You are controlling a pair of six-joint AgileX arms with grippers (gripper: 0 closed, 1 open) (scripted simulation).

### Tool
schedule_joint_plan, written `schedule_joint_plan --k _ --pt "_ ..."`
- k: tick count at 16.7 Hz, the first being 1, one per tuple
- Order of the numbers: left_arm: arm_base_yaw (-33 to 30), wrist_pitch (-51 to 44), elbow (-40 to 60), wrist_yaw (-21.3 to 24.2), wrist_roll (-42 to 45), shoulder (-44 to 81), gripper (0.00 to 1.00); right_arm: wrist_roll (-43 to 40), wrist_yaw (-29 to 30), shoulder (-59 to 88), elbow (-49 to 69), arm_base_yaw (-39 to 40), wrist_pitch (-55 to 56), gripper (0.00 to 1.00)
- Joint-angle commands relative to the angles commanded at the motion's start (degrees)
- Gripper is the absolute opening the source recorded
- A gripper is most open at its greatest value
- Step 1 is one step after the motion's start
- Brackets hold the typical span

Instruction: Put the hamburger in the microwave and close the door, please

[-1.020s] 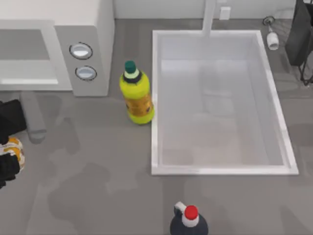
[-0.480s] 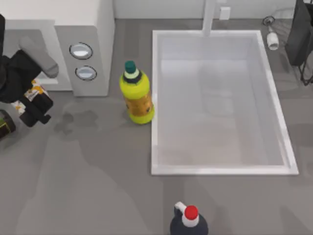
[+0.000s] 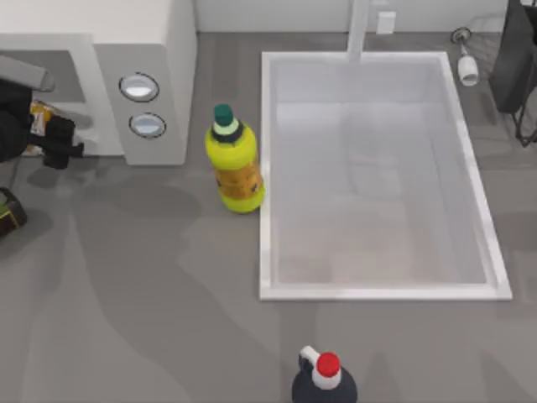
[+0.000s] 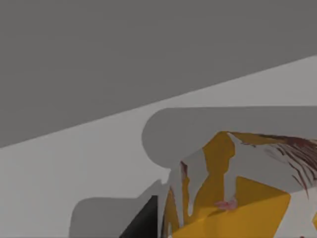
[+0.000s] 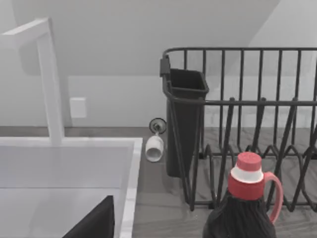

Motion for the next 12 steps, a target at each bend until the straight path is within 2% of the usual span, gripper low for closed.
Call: schedule_joint_plan --k 3,6,9,12 --pt "2.31 14.5 -1.61 0.82 -7.13 4.24 0.0 0.0 0.0 0.0 0.0 0.0 0.0 1.0" --pt "4.22 24.32 -2.26 1.33 -12.34 7.12 0.0 0.0 0.0 0.0 0.0 0.0 0.0 1.0" --pt "5.32 28.79 -2.28 1.52 -14.93 8.41 0.0 0.0 0.0 0.0 0.0 0.0 0.0 1.0" --pt "5.41 29.09 -2.28 1.53 -15.12 8.49 0.0 0.0 0.0 0.0 0.0 0.0 0.0 1.0"
